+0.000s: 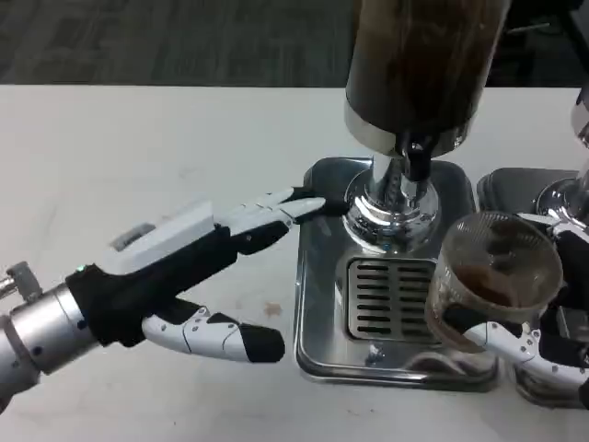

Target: Grasp the cup under the faucet to collect the drink, then remove the cup.

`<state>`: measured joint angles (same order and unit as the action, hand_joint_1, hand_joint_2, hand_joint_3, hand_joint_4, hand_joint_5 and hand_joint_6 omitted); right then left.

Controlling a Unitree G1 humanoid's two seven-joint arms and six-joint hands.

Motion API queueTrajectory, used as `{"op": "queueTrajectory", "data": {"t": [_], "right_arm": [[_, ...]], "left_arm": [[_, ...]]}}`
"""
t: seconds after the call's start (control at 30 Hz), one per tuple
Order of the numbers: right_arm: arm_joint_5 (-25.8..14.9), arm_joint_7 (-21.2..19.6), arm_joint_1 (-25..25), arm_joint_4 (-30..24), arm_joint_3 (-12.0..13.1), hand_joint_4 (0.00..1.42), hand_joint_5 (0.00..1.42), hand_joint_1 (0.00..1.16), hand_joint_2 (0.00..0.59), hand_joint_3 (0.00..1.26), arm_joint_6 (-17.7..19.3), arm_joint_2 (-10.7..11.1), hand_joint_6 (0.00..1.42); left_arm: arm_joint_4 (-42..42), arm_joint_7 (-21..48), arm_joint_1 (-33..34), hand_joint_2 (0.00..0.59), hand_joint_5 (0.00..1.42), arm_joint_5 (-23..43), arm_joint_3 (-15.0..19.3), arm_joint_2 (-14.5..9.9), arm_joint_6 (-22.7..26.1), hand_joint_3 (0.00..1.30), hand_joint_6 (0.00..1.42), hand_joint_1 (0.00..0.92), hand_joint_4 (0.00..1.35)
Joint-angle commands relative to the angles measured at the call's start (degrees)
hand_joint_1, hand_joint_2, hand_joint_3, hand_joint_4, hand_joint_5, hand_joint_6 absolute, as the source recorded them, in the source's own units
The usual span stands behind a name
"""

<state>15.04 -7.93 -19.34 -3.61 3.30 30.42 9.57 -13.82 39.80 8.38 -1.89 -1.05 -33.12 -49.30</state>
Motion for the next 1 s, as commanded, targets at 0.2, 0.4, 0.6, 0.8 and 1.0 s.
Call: {"op": "queueTrajectory", "data": {"t": [0.2,0.4,0.6,0.8,1.0], "right_arm": [[-3.05,2.35,-0.88,-4.27,0.90,0.96,1.14,1.02,0.068,0.85,0.30,-0.03,1.40],[-3.70,4.01,-2.00,-5.83,1.04,0.96,1.14,1.02,0.067,0.86,0.15,-0.08,1.40],[-4.46,6.10,-4.06,-8.53,1.19,0.98,1.14,1.02,0.067,0.86,-0.06,0.23,1.40],[-5.16,7.35,-6.63,-11.35,1.82,0.98,1.14,1.02,0.067,0.87,-0.36,0.21,1.40],[-5.76,8.34,-9.95,-14.43,2.50,0.98,1.15,1.02,0.067,0.87,-0.53,0.15,1.40]], "left_arm": [[6.17,-3.25,-5.63,0.033,0.00,-2.48,1.14,-4.24,-4.06,0.07,0.00,0.000,0.00],[9.30,-4.43,-9.40,0.030,0.00,-2.95,2.46,-6.94,-5.98,0.07,0.00,0.000,0.00],[12.07,-5.16,-12.23,0.021,0.00,-3.35,3.57,-8.48,-6.63,0.04,0.00,0.000,0.00],[14.24,-4.97,-14.41,0.021,0.00,-2.44,3.60,-10.24,-6.84,0.04,0.00,0.000,0.00],[15.51,-4.97,-15.67,0.018,0.00,-1.60,3.52,-11.22,-6.76,0.04,0.00,0.000,0.00]]}}
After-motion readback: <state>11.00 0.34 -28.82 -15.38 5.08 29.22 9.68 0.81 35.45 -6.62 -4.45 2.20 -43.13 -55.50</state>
